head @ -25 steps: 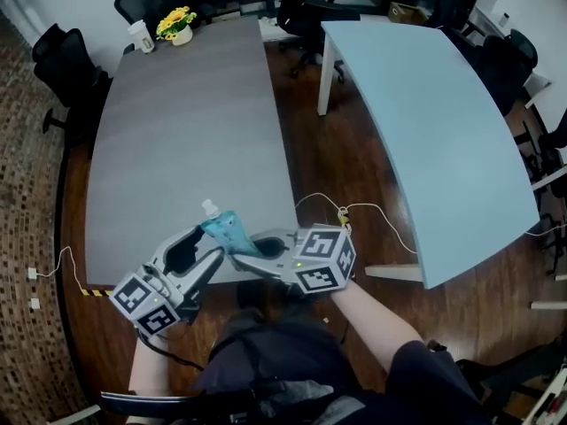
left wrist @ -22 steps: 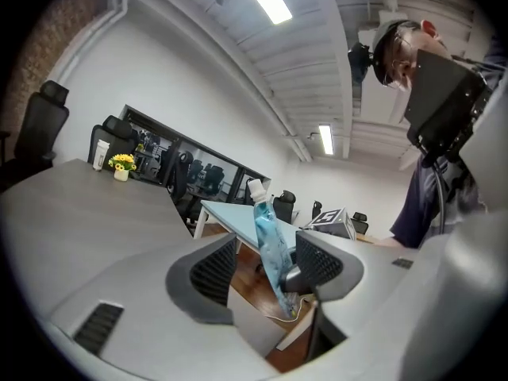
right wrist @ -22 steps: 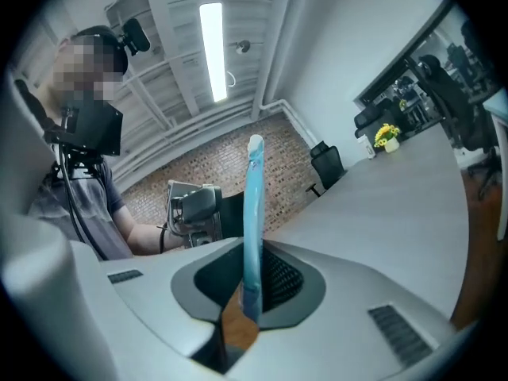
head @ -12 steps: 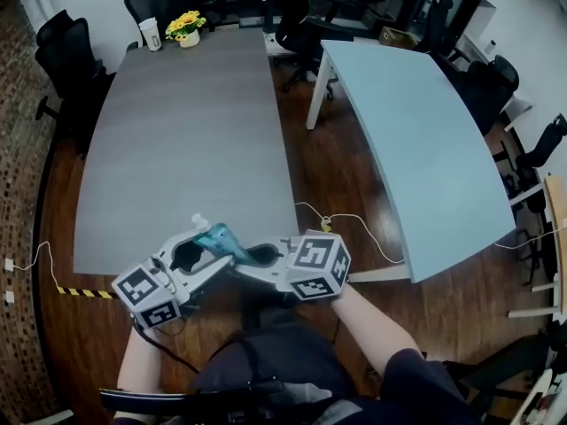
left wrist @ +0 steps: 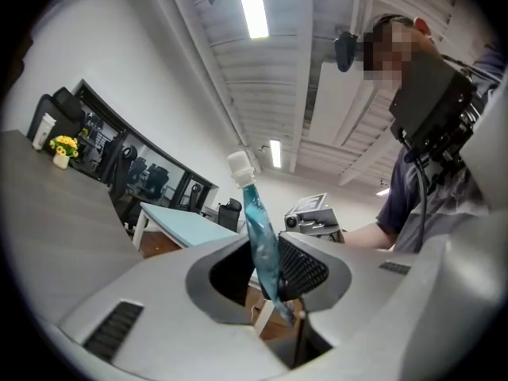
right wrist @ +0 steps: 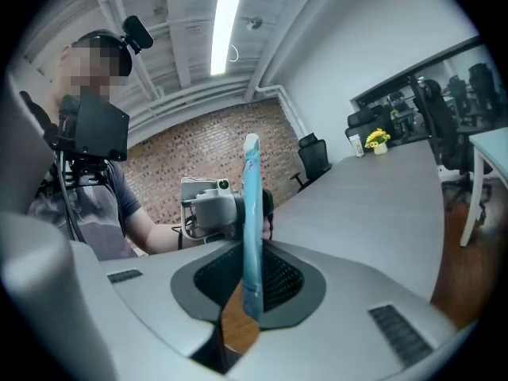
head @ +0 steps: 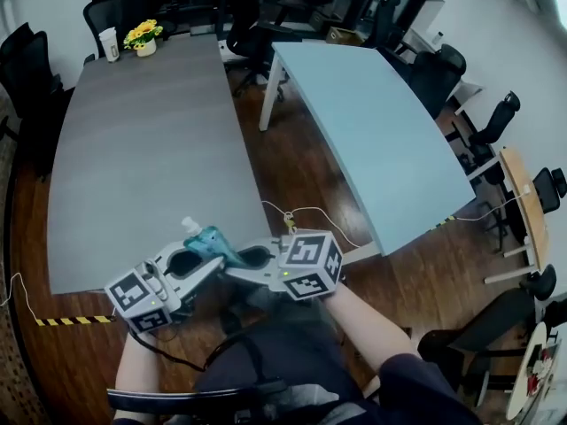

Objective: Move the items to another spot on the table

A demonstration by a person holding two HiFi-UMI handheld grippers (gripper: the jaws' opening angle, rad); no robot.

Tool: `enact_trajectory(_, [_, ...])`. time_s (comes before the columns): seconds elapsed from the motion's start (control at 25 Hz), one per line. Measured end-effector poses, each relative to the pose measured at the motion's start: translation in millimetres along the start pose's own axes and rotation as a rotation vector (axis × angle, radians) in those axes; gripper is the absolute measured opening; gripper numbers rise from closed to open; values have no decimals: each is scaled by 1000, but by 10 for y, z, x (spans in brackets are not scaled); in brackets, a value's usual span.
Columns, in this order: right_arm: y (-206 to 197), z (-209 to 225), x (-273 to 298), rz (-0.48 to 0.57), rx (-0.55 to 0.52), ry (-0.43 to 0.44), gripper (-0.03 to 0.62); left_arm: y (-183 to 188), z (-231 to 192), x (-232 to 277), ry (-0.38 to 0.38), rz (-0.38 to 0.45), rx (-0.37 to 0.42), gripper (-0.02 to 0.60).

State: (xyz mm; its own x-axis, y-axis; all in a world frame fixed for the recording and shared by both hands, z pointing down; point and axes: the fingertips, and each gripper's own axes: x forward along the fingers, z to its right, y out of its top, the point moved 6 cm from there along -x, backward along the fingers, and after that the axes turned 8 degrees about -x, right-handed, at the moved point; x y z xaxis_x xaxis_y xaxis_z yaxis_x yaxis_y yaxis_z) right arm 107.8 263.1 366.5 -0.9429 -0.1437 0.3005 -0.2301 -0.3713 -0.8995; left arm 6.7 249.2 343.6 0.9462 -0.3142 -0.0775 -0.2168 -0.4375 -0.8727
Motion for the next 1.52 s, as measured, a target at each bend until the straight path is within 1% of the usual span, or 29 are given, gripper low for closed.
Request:
enact_trajectory(0.16, [-51, 49, -344, -18, 11, -84, 48, -95, 114, 344, -35, -68, 39, 126])
enact_trajectory(0.24, [-102, 91, -490, -10, 14, -94, 48, -145, 115, 484, -26, -91, 54, 126])
enact_trajectory(0.36, [-129, 210, -640, 7, -7, -77, 48, -129, 148, 684, -7, -128, 84, 126])
enact_trajectory(0.44, [-156, 309, -739, 31, -13, -51, 49, -122, 132, 821, 29, -140, 101, 126])
enact_trajectory(0.52, [-208, 447, -892, 60, -5, -23, 49, -147, 65, 1012, 88, -148, 120, 126])
enact_trajectory(0.6, [-282, 620, -1111, 74, 4, -2, 51, -201, 27, 1289, 137, -163, 121, 127])
enact_trajectory(0.64, [-327, 714, -1249, 65, 4, -3, 51, -243, 13, 1459, 158, -167, 113, 128])
enact_trajectory(0.76, [-507, 975, -1760, -9, -36, -53, 52, -437, 38, 2037, 221, -183, 88, 140])
enact_trajectory(0.8, [-565, 1044, -1934, -17, -45, -60, 54, -490, 68, 2222, 236, -191, 88, 141])
enact_trajectory(0.92, [-657, 1216, -2420, 28, -16, -35, 52, -543, 180, 2741, 262, -208, 96, 141])
enact_trajectory(1.04, [-700, 1328, -2785, 40, -41, -32, 52, -577, 288, 3118, 290, -227, 105, 141])
enact_trajectory(1.12, [-707, 1371, -2913, 58, -57, -28, 52, -572, 329, 3253, 307, -236, 97, 144])
enact_trajectory(1.24, [-741, 1395, -3007, 92, -43, -7, 52, -575, 373, 3360, 333, -260, 83, 144])
enact_trajectory(1.36, [-788, 1467, -3133, 90, -57, -16, 52, -603, 372, 3512, 344, -270, 65, 144])
enact_trajectory(1.44, [-837, 1500, -3254, 99, -56, -25, 52, -631, 400, 3648, 340, -288, 74, 144])
enact_trajectory(1.52, [-870, 1518, -3377, 121, -42, -35, 52, -641, 442, 3781, 324, -316, 106, 144])
